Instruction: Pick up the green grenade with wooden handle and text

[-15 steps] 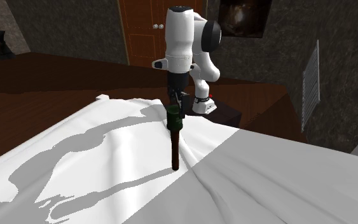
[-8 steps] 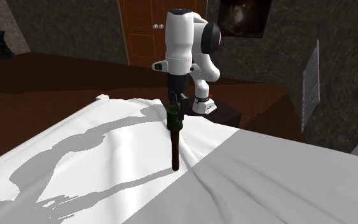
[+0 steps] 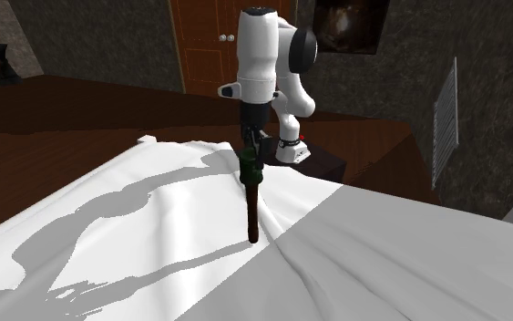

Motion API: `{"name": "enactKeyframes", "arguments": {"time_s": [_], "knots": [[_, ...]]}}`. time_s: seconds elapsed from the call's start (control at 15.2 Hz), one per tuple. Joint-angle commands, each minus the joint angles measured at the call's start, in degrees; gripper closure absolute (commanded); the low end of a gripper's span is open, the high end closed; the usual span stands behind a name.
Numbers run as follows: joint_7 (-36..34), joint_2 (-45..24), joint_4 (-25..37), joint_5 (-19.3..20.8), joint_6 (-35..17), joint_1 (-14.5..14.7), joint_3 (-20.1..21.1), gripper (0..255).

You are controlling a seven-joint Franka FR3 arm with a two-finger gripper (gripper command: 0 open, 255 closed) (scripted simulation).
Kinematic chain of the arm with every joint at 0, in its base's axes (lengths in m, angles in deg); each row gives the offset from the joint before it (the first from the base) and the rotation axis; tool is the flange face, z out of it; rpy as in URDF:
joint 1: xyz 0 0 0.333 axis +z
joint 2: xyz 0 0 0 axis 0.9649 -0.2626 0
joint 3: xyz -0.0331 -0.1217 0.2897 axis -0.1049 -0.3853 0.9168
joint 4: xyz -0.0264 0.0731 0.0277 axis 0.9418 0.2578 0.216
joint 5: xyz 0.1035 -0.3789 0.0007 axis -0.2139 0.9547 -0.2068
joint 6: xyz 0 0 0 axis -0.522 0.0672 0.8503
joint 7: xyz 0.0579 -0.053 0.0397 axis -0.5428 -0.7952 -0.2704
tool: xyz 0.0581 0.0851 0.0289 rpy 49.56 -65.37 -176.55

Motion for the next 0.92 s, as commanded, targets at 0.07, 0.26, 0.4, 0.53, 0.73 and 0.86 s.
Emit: {"name": "enactKeyframes", "arguments": {"time_s": [0.07,0.26,0.4,0.53,0.73,0.86], "knots": [[0.12,-0.89,3.64,0.41,2.74,0.75,-0.05,255],[0.18,-1.85,7.47,0.89,5.63,1.65,-0.1,255],[0.22,-2.66,10.32,1.3,7.68,2.38,-0.16,255],[0.27,-3.64,13.47,1.81,9.86,3.25,-0.25,255],[0.4,-5.52,19.0,2.79,13.48,4.91,-0.5,255],[0.41,-5.62,19.29,2.84,13.66,5.0,-0.52,255]]}}
